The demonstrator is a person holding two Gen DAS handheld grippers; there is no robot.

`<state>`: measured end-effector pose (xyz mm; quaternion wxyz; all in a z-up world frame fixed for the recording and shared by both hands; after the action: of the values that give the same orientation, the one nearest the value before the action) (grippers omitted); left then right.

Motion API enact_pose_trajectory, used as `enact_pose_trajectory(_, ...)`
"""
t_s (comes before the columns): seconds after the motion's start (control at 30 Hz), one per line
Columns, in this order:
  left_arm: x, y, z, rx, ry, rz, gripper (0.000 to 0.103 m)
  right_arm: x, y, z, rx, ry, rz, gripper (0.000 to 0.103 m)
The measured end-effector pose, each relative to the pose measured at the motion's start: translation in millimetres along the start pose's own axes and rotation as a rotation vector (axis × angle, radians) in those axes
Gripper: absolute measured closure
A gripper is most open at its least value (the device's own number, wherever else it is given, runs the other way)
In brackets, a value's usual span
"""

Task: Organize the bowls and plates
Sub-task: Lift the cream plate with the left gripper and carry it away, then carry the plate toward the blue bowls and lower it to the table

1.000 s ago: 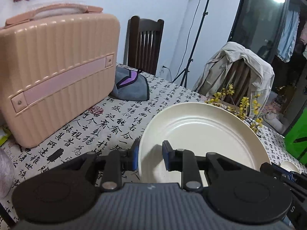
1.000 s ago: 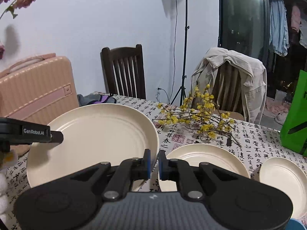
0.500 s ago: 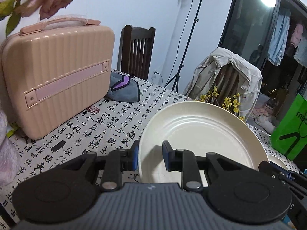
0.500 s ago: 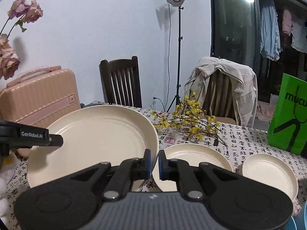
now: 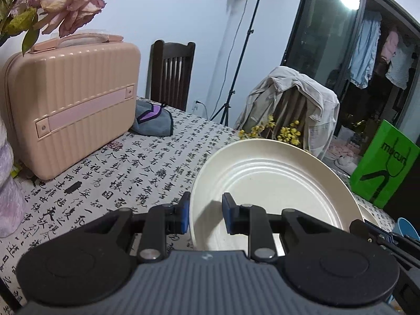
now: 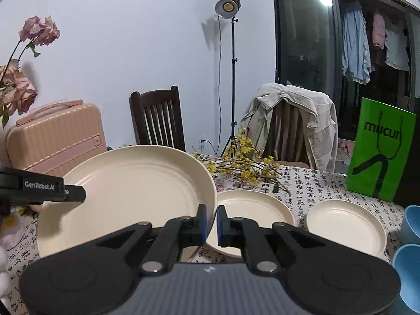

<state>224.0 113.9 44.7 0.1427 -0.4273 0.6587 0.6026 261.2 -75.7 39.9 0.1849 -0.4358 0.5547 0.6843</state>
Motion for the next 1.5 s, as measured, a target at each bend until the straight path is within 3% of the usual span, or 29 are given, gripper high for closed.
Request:
enact_pose_trajectory(0.93,79.1,49.4,-61.4,0.097,-0.105,0.021,0.078,72.4,87.9,-68.0,0.04,-0.098,-0.034,0.095)
enact_pose_trajectory(1.5,129.6,66.7,-80.0,0.143,-0.162,0.064,0.078,121.0,131.5,-87.5,0.067,-0.142,-0.031,0.095)
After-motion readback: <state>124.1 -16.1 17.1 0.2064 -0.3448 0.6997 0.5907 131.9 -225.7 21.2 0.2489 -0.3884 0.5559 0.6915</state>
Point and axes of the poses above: each gripper's, at about its wrist camera, not at the fingertips, and y roughly against the way its jaws point, z to its left, x to its underside, the point moved 3 cm from there along -y, roughly the way its jaws point, and after that the axes turned 10 degrees about z, right-handed, at the moved point
